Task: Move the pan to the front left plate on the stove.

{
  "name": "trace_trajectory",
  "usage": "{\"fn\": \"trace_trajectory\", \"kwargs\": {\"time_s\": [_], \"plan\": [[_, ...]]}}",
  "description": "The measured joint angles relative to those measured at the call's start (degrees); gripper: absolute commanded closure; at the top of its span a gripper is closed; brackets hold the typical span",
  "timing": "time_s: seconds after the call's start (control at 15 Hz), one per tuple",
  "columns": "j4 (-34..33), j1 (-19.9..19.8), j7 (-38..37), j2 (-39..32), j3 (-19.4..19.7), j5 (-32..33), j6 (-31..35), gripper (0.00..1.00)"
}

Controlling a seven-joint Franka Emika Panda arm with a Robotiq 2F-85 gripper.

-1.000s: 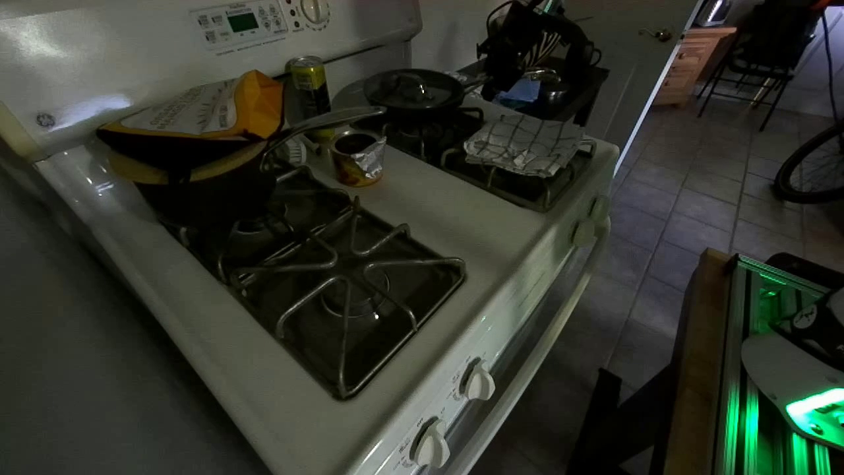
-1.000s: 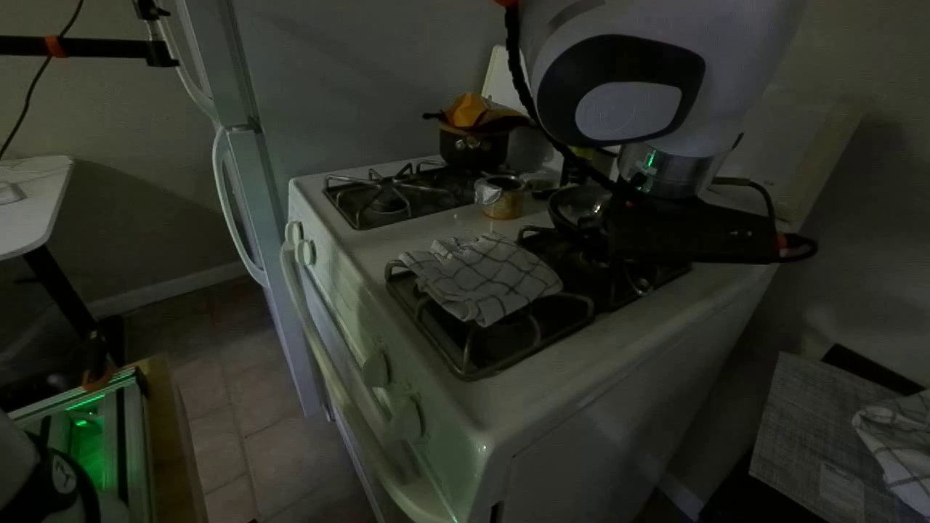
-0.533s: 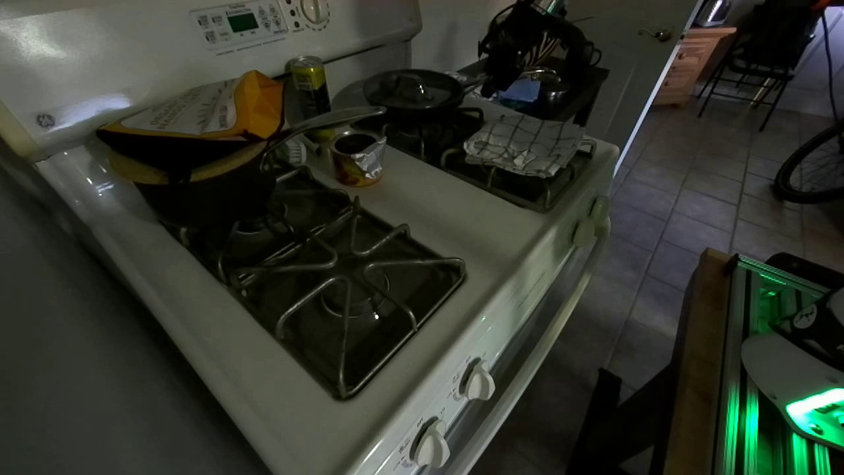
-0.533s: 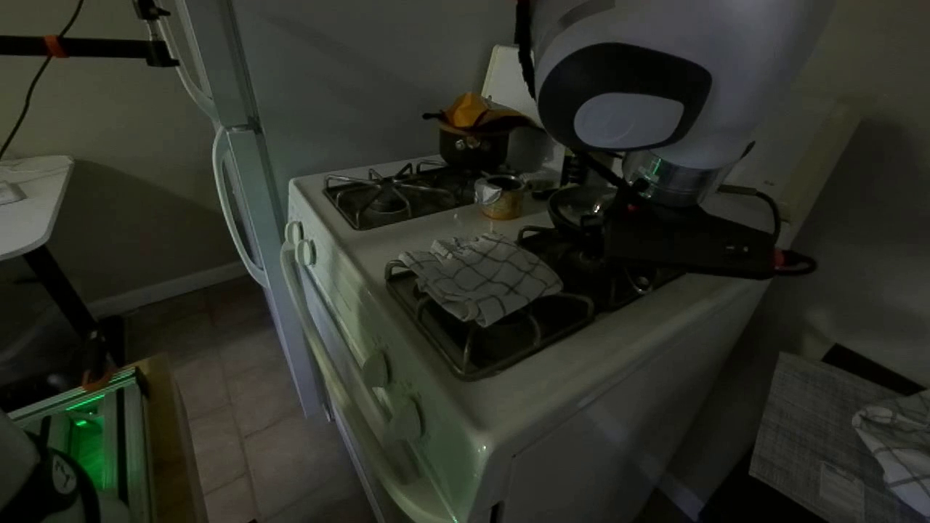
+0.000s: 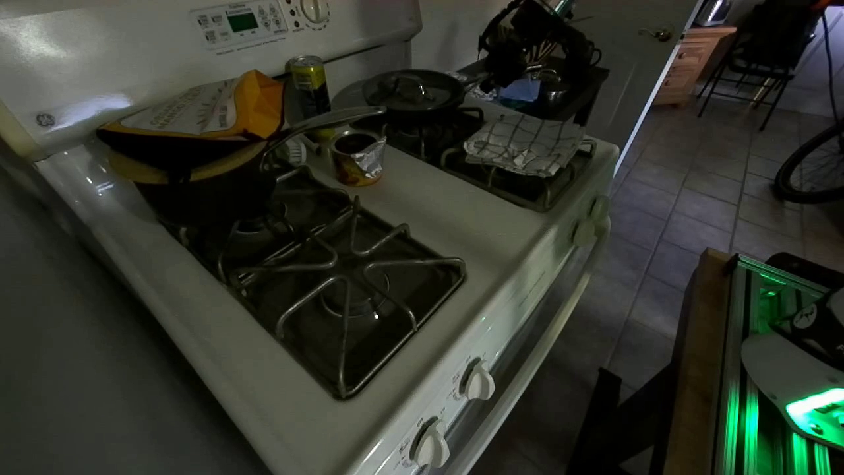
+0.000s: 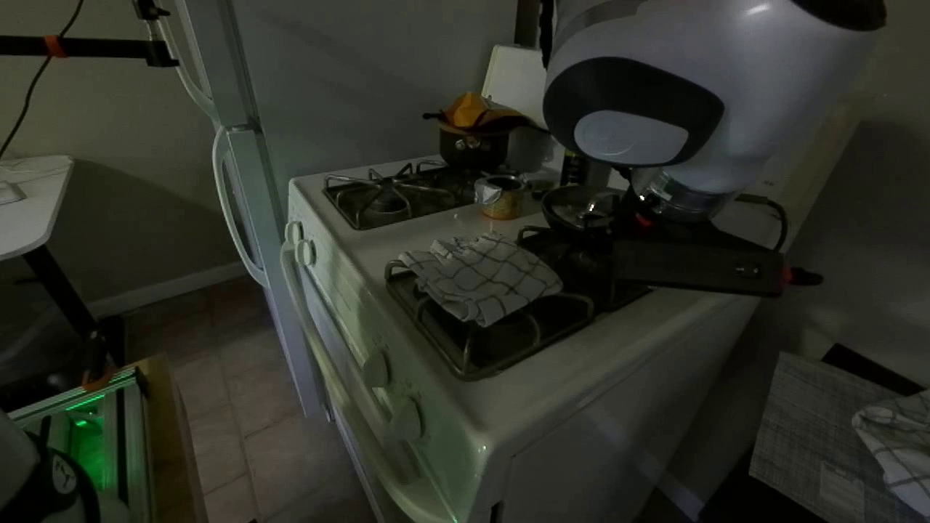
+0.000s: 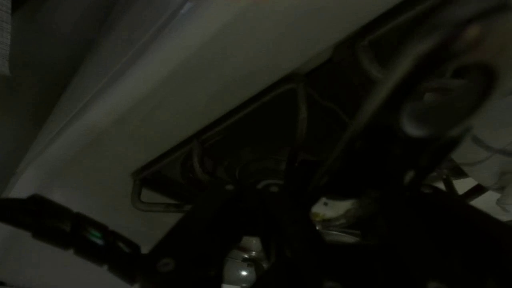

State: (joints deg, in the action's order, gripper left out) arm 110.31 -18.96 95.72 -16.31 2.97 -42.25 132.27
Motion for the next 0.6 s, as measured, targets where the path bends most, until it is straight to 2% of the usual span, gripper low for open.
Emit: {"fn": "trace_trajectory", "kwargs": {"time_s": [0.27,0.6], "plan": [[-0.3,-0.8,6.9,0.0,0.4,-3.6,-5.0,0.97],[-0.9,-1.0,10.1,0.3,2.2,-5.7,-7.9,0.97]]}}
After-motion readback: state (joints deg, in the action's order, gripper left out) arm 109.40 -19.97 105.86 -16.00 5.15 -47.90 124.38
